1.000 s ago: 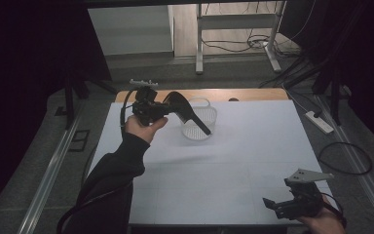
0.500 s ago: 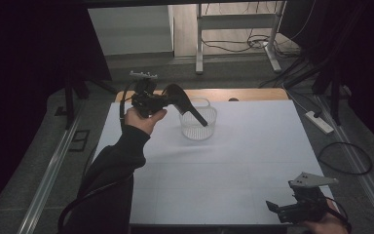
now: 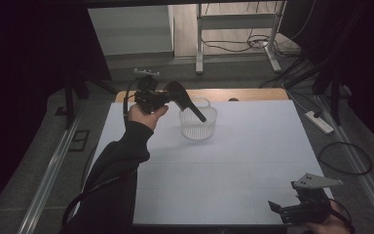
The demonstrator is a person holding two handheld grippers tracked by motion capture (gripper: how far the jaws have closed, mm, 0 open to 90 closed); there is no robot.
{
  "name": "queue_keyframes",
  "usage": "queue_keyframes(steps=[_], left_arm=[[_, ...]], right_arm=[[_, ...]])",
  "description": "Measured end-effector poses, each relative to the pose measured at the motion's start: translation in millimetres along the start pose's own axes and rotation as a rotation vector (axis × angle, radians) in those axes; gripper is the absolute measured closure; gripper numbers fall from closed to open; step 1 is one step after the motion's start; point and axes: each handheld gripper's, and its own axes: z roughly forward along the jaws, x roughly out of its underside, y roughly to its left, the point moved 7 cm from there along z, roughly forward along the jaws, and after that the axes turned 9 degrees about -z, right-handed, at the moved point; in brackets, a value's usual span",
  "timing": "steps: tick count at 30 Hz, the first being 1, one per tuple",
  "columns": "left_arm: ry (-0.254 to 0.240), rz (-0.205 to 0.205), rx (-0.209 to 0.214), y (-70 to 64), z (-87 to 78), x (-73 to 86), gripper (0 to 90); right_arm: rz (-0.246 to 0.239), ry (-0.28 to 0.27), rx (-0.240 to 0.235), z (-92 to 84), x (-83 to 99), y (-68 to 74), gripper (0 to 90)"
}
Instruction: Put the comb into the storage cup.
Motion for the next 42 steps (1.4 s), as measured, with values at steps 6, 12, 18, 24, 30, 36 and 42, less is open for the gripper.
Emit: queue_keyframes(steps=[6,12,18,24,30,36,42], left_arm=[[-0.005,-0.008,-0.012,4.6,5.7,-2.4,87.0],[-0.005,-0.010,-0.021,6.4,13.6,-1.7,87.1],[-0.003,-0.015,-0.028,9.4,23.1,0.0,87.1],[0.001,-0.025,-0.029,12.0,33.1,3.5,87.1],[0.009,-0.031,-0.030,13.9,43.3,8.5,87.0],[0.011,-0.039,-0.037,17.9,49.6,13.4,87.0],[0.013,-0.060,-0.041,24.6,56.1,19.2,87.0]], right_arm=[[0.003,0.001,-0.001,0.2,0.1,0.0,0.0],[0.001,0.002,-0.001,0.2,0.2,-0.1,0.0],[0.000,0.003,-0.002,0.3,0.3,0.1,0.2],[-0.001,0.006,-0.003,0.7,0.5,0.0,0.3],[0.013,0.007,0.005,0.5,0.9,-1.5,0.3],[0.008,0.010,0.004,0.8,1.0,-1.2,0.4],[0.009,0.012,0.003,1.1,1.1,-1.2,0.4]])
